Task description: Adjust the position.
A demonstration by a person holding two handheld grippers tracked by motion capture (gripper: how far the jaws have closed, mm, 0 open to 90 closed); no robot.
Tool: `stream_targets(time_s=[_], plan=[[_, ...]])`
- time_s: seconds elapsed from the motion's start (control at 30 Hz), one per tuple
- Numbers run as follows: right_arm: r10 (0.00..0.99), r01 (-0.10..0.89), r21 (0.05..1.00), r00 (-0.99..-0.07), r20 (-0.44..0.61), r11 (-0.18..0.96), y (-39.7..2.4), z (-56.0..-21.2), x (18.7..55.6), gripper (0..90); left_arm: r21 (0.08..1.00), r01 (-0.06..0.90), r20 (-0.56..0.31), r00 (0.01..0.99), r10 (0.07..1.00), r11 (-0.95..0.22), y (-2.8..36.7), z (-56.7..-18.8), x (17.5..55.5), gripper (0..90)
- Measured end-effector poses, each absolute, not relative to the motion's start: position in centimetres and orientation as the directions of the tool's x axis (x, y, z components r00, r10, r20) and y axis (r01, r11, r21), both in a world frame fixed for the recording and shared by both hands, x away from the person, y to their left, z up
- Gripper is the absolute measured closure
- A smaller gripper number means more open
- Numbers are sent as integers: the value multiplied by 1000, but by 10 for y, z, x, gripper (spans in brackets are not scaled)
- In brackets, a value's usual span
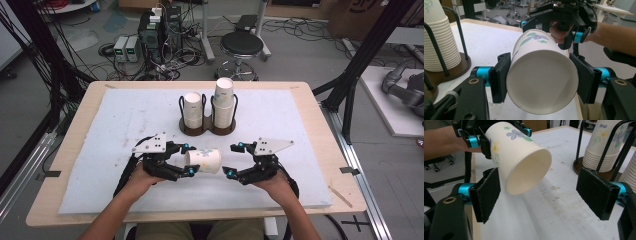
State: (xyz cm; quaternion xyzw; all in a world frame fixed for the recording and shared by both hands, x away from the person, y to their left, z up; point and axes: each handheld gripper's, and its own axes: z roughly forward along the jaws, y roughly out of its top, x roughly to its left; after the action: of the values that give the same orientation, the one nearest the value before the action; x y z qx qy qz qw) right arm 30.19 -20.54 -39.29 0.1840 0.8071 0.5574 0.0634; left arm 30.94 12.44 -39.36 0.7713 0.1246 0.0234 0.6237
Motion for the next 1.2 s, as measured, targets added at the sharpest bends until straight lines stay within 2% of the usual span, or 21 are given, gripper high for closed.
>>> stream_targets(time_s=[0.37, 0.8, 1.2], plan=[[283, 228, 929, -948, 144, 292, -192, -398, 303, 202, 979, 163, -142, 977, 159, -124, 126, -392, 309, 370], [197, 235, 931, -963, 184, 279, -181, -400, 303, 206, 981, 139, -127, 988, 88, -137, 118, -393, 306, 370], [151, 224, 938, -970, 189, 265, -186, -399, 305, 317, 980, 160, -153, 986, 67, -122, 119, -395, 308, 371]])
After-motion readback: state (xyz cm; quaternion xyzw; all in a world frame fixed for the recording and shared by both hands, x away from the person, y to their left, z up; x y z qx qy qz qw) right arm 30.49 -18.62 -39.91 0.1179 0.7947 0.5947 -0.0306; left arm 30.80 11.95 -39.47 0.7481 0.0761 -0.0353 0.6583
